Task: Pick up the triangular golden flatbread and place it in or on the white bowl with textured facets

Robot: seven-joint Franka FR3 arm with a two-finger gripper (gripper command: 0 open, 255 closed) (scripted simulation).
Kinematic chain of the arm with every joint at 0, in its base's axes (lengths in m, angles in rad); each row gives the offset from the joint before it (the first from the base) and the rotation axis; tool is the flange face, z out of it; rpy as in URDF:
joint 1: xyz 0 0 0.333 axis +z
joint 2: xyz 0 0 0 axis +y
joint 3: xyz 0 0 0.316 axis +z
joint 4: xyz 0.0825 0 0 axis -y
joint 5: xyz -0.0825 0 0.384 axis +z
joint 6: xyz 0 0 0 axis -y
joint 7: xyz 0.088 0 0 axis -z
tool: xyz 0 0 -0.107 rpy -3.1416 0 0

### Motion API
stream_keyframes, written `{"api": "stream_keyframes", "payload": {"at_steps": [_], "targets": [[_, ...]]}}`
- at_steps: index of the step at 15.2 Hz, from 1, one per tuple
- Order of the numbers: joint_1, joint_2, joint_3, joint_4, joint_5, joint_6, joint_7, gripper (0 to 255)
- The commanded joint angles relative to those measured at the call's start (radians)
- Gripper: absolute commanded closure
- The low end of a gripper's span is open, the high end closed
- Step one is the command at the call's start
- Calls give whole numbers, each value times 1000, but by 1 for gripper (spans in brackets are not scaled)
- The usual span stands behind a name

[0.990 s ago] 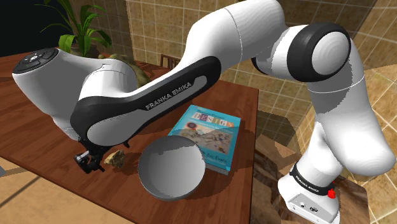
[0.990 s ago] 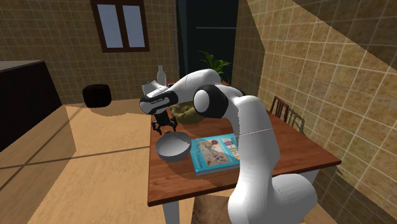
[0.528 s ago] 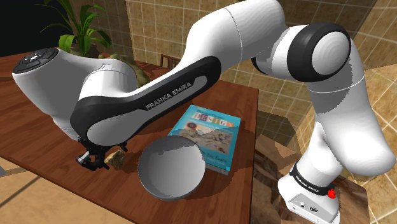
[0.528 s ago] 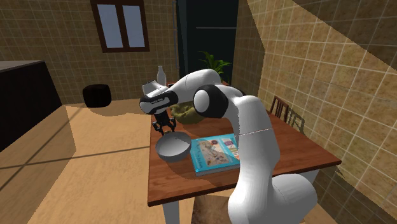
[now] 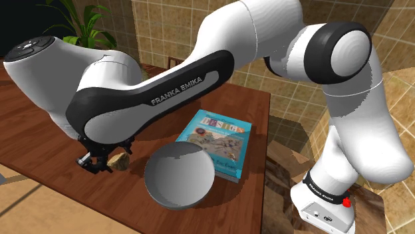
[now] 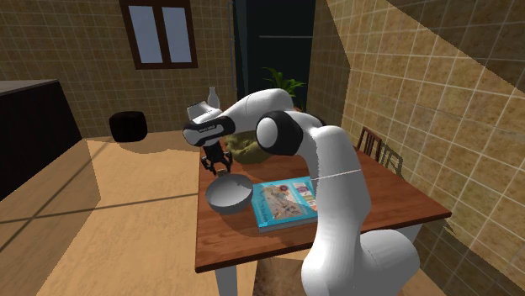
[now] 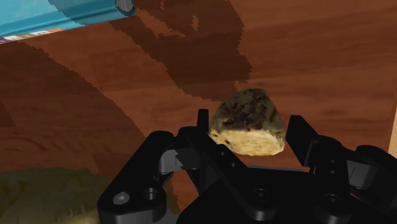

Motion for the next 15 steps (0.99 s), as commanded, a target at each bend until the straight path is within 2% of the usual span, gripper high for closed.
{"api": "stream_keyframes", "payload": {"at_steps": [1,15], "targets": [[0,-9,2,13,5,-20,-7,255],[20,-38,13,156,26,-181,-54,255]]}}
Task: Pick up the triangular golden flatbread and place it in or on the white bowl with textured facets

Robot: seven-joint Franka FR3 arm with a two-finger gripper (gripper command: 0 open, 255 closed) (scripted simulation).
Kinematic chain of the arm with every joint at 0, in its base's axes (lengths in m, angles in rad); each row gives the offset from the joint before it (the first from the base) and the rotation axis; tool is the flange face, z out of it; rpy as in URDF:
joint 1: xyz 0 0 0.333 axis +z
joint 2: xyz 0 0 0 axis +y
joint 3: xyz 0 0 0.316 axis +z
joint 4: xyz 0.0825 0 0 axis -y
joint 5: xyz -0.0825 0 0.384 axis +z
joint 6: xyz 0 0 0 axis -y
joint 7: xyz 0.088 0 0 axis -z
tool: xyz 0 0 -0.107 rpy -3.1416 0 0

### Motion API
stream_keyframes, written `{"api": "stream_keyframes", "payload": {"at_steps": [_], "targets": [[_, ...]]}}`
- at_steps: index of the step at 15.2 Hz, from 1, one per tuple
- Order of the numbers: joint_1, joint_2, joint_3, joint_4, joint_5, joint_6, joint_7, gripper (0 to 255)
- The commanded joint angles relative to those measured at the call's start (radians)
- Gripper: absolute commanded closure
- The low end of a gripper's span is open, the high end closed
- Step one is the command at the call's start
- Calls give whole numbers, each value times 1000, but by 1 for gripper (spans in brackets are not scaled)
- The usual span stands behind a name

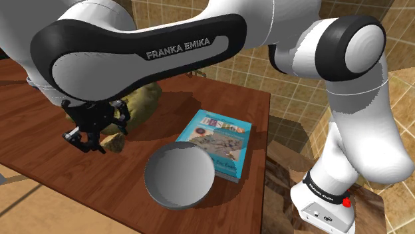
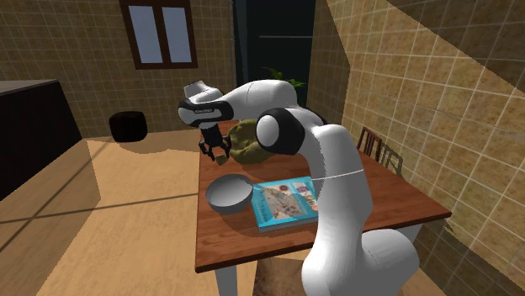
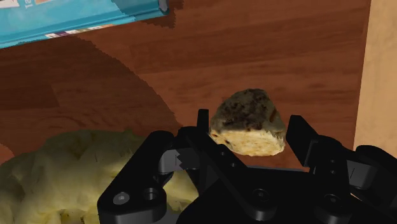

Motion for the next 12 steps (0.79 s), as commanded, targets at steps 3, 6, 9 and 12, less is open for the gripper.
{"api": "stream_keyframes", "payload": {"at_steps": [3,6,9,12], "targets": [[11,2,0,58,2,-53,-14,255],[21,6,0,105,1,-94,-25,255],[34,13,-2,160,0,-137,-37,255],[49,26,-4,222,-4,-184,-49,255]]}}
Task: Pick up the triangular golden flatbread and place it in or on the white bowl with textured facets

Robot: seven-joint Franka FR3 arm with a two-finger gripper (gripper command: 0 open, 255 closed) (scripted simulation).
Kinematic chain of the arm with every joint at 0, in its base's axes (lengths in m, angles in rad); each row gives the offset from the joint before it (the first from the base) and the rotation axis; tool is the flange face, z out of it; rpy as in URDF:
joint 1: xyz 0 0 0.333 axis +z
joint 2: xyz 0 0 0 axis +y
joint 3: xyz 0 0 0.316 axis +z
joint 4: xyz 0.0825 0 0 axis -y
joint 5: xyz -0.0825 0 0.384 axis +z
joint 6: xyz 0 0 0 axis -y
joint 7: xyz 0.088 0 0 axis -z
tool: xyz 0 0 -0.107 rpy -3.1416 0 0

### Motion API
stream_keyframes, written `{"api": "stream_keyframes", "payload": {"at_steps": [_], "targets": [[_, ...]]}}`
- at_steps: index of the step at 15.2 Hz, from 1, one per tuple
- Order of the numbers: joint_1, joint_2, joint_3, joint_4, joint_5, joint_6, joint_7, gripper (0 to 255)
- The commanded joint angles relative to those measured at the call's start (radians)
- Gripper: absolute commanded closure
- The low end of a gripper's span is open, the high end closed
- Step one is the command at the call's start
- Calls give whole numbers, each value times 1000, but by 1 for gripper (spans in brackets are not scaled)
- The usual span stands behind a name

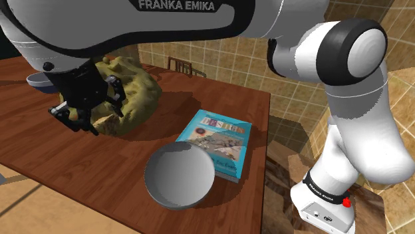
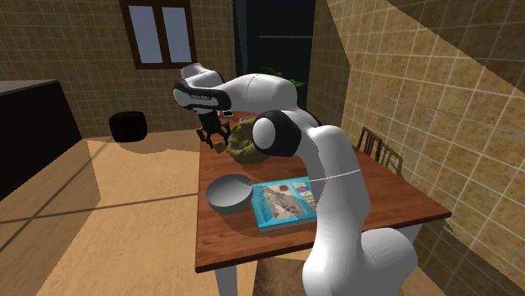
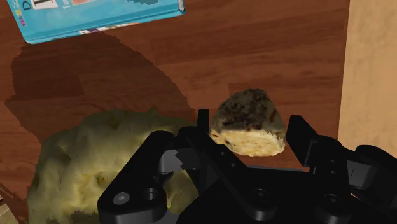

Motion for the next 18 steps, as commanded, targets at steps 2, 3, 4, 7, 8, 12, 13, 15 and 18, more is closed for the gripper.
{"api": "stream_keyframes", "payload": {"at_steps": [2,3,4,7,8,12,13,15,18], "targets": [[-22,-58,11,-74,17,14,9,255],[-48,-117,24,-166,36,45,21,255],[-71,-171,34,-247,55,72,29,255],[-123,-321,58,-453,115,137,41,255],[-137,-369,64,-512,136,155,41,255],[-173,-552,77,-722,224,209,28,255],[-178,-597,79,-768,246,218,22,255],[-182,-702,78,-870,299,234,6,255],[-179,-698,76,-906,296,273,14,255]]}}
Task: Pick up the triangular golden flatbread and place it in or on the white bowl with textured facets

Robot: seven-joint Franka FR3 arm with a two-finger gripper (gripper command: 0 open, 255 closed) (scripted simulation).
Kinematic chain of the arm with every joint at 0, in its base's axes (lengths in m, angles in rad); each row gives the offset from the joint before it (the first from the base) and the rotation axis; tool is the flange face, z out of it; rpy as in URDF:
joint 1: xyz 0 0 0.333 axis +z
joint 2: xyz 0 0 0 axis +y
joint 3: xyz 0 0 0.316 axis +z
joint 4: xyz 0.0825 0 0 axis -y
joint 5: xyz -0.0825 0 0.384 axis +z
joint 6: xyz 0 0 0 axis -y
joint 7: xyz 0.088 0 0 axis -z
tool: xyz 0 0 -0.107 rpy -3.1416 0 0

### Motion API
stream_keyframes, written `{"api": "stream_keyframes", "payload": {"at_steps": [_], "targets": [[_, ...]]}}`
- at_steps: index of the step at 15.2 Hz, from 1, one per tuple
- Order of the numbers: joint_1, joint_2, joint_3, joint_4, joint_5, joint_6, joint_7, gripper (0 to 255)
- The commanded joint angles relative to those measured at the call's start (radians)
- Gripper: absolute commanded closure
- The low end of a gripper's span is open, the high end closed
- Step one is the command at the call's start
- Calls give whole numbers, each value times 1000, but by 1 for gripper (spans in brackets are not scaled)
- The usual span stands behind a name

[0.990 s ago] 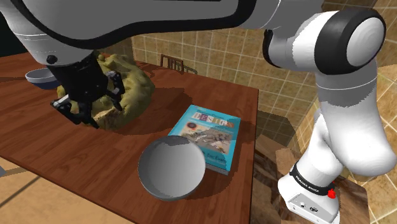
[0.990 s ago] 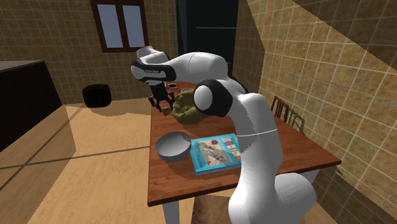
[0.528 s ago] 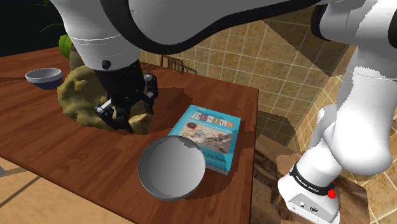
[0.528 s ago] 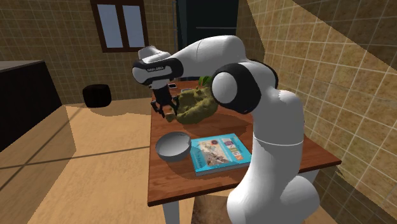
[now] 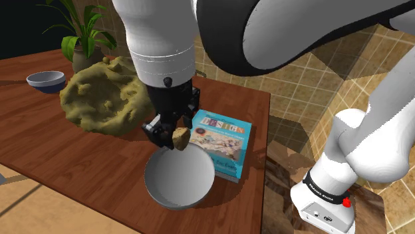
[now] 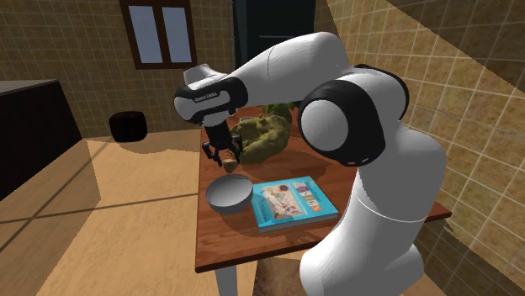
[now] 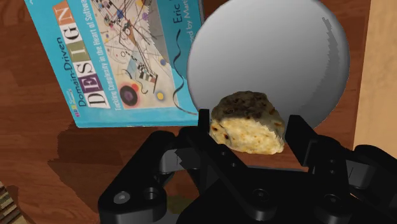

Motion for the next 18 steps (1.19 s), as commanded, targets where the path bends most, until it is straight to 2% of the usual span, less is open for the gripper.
{"api": "stream_keyframes", "payload": {"at_steps": [1,13,18], "targets": [[2,-3,1,-26,2,23,7,255],[3,37,6,-148,-26,174,50,255],[3,37,5,-148,-26,174,50,255]]}}
